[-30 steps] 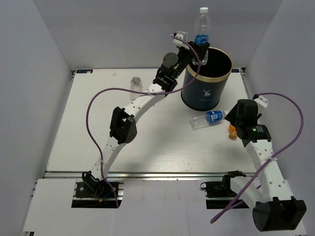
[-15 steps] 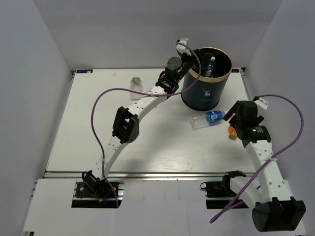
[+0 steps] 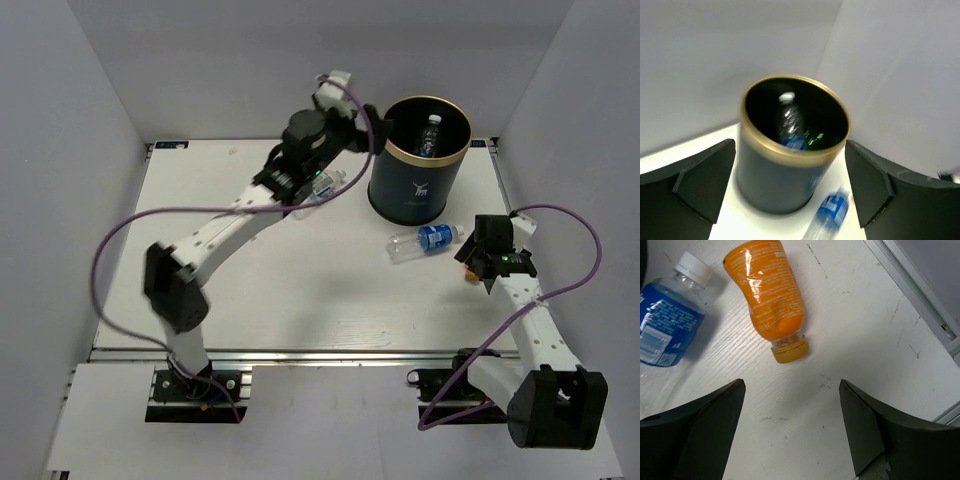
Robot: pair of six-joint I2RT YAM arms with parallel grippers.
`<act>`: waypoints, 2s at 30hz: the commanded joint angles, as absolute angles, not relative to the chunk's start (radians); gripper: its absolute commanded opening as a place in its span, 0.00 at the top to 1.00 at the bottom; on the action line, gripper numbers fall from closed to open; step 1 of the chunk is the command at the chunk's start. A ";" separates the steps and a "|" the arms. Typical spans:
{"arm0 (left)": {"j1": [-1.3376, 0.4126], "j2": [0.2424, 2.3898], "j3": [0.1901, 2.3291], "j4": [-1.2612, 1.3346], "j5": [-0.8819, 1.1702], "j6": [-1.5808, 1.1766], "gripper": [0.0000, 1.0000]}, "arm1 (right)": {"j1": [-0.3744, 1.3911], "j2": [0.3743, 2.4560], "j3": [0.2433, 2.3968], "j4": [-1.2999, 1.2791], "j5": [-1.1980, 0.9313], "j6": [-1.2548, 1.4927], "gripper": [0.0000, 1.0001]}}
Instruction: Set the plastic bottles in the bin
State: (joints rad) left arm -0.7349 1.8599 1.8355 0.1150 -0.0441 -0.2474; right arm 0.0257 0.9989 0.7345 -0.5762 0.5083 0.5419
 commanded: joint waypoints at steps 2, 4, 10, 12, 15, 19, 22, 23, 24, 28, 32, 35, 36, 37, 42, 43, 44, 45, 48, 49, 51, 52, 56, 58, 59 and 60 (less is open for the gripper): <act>-0.730 1.576 1.538 0.029 -0.161 -0.149 0.00 | 0.014 1.072 0.716 -0.447 0.561 0.496 0.19; -0.730 1.461 1.405 0.020 -0.161 -0.138 0.00 | -0.023 1.138 0.724 -0.413 0.557 0.480 0.19; -0.721 1.322 1.232 -0.085 -0.225 -0.077 0.00 | -0.038 1.362 0.784 -0.327 0.515 0.433 0.17; -0.707 1.350 1.267 -0.179 -0.245 -0.077 0.00 | -0.044 1.405 0.833 -0.333 0.523 0.425 0.17; -0.667 1.416 1.298 -0.316 -0.261 -0.092 0.00 | -0.052 1.482 0.860 -0.319 0.532 0.405 0.17; -0.626 1.405 1.220 -0.265 -0.238 -0.092 0.00 | -0.078 1.523 0.865 -0.284 0.488 0.400 0.26; -0.592 1.474 1.242 -0.278 -0.201 -0.092 0.00 | -0.092 1.554 0.854 -0.261 0.446 0.393 0.39; -0.592 1.523 1.265 -0.278 -0.187 -0.092 0.00 | -0.094 1.557 0.851 -0.247 0.434 0.391 0.46; -0.575 1.549 1.281 -0.290 -0.178 -0.092 0.00 | -0.100 1.559 0.835 -0.241 0.425 0.382 0.50; -0.534 1.679 1.391 -0.299 -0.103 -0.022 0.00 | -0.107 1.536 0.813 -0.233 0.385 0.400 0.85; -0.514 1.811 1.518 -0.336 -0.066 0.028 0.00 | -0.101 1.456 0.821 -0.284 0.385 0.445 1.00; -0.514 1.885 1.586 -0.356 -0.077 0.049 0.00 | -0.100 1.301 0.850 -0.330 0.405 0.454 1.00; -0.514 1.899 1.612 -0.356 -0.077 0.061 0.00 | -0.095 1.242 0.862 -0.363 0.403 0.456 1.00; -0.514 1.913 1.624 -0.356 -0.077 0.061 0.00 | -0.094 1.229 0.876 -0.376 0.410 0.462 1.00; -0.505 2.000 1.690 -0.347 -0.045 0.118 0.00 | -0.097 1.149 1.051 -0.417 0.376 0.485 1.00; -0.505 2.011 1.706 -0.338 -0.044 0.118 0.00 | -0.098 1.141 1.102 -0.405 0.358 0.479 1.00; -0.505 2.020 1.721 -0.337 -0.044 0.129 0.00 | -0.098 1.150 1.158 -0.403 0.336 0.471 1.00; -0.505 2.031 1.730 -0.328 -0.044 0.138 0.00 | -0.095 1.150 1.205 -0.399 0.324 0.471 1.00; -0.505 2.069 1.759 -0.318 -0.044 0.149 0.00 | -0.092 1.166 1.290 -0.327 0.239 0.457 1.00; -0.505 2.085 1.759 -0.308 -0.035 0.149 0.00 | -0.094 1.170 1.298 -0.254 0.198 0.457 1.00; -0.505 2.094 1.770 -0.308 -0.019 0.149 0.00 | -0.095 1.178 1.318 -0.168 0.108 0.446 1.00; -0.505 2.094 1.770 -0.298 -0.008 0.149 0.00 | -0.095 1.189 1.325 -0.122 0.085 0.442 1.00; -0.495 2.115 1.793 -0.287 0.003 0.149 0.00 | -0.098 1.285 1.365 0.054 -0.081 0.439 1.00; -0.495 2.143 1.793 -0.287 0.003 0.149 0.00 | -0.092 1.337 1.443 0.066 -0.136 0.454 1.00; -0.495 2.143 1.802 -0.287 0.003 0.149 0.00 | -0.094 1.420 1.460 0.086 -0.179 0.465 1.00; -0.495 2.143 1.802 -0.287 0.003 0.149 0.00 | -0.091 1.448 1.479 0.098 -0.204 0.495 1.00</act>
State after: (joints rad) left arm -0.5030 2.1521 1.7603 -0.3069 -0.0170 0.1390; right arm -0.0959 1.3571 1.4105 -0.0418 -0.0525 0.4618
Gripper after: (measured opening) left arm 0.997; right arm 0.603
